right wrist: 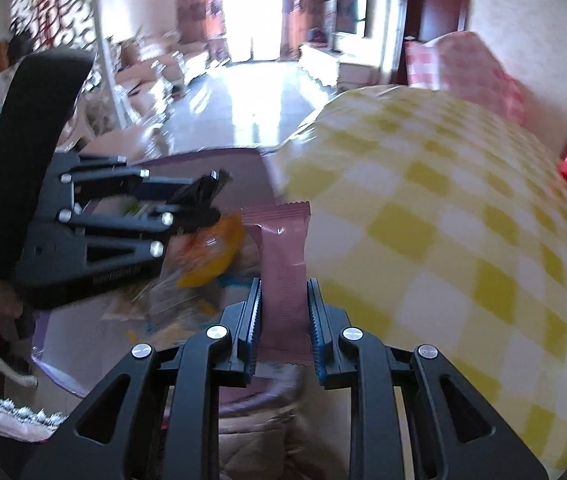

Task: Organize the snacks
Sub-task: 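Lift the pink bar and black candy and carry them over the purple box, then open both grippers to drop the snacks into the purple box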

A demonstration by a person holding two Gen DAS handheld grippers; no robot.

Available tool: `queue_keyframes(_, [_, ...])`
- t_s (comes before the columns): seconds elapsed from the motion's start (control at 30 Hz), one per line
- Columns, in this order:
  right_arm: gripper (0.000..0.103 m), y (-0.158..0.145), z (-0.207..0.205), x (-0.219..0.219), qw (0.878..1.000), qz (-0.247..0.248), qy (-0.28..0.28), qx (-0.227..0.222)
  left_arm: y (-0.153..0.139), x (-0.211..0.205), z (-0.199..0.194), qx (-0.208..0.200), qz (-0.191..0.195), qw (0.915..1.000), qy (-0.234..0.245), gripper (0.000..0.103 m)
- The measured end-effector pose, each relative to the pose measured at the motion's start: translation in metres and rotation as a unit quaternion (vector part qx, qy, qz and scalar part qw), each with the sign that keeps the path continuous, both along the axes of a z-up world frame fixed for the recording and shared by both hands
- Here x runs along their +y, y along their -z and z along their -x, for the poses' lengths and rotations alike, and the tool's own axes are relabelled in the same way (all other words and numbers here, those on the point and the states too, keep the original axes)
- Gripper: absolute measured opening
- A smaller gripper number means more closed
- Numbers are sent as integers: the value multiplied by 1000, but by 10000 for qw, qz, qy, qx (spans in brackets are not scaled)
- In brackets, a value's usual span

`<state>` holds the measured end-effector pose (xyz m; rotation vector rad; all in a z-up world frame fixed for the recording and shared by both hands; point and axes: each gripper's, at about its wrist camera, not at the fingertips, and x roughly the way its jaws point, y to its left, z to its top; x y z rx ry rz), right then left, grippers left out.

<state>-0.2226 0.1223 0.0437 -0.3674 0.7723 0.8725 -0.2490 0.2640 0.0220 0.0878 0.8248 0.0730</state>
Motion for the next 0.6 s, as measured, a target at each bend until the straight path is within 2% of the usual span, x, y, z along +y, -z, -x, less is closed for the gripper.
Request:
queue_keyframes(0.13, [22, 15, 10, 25, 9990, 222, -327, 214, 2, 27, 14, -79, 134, 9995, -278, 32])
queue_keyframes(0.17, [22, 18, 12, 30, 9985, 267, -393, 264, 1, 30, 16, -103, 180, 9993, -296, 43])
queue_keyframes(0.2, [24, 20, 12, 33, 9981, 287, -444, 326, -1, 34, 18, -148, 259, 9991, -303, 63])
queue_keyframes(0.23, [27, 23, 13, 37, 9969, 311, -567, 456, -4, 35, 21, -258, 390, 9985, -273, 75])
queue_keyframes(0.27, [38, 25, 15, 39, 9959, 358, -641, 526, -7, 35, 24, -333, 544, 9978, -187, 89])
queue_keyframes(0.3, [50, 27, 16, 40, 9955, 404, -671, 534, -8, 33, 23, -311, 616, 9975, -140, 94])
queue_keyframes(0.33, [72, 28, 18, 41, 9953, 417, -693, 527, -9, 31, 22, -188, 693, 9973, -121, 97])
queue_keyframes(0.37, [77, 28, 21, 41, 9953, 375, -720, 535, -8, 29, 19, -70, 687, 9974, -187, 100])
queue_keyframes(0.43, [77, 28, 24, 43, 9937, 352, -806, 698, -7, 25, 17, -1, 481, 9979, -436, 100])
queue_keyframes(0.5, [77, 28, 25, 44, 9936, 400, -756, 735, -4, 24, 16, 117, 94, 9971, -746, 100])
queue_keyframes(0.53, [78, 27, 22, 42, 9939, 416, -727, 719, -4, 26, 15, 144, -152, 9941, -1067, 100])
queue_keyframes(0.6, [78, 25, 22, 42, 9946, 510, -594, 680, -5, 31, 17, 75, -187, 9916, -1275, 101])
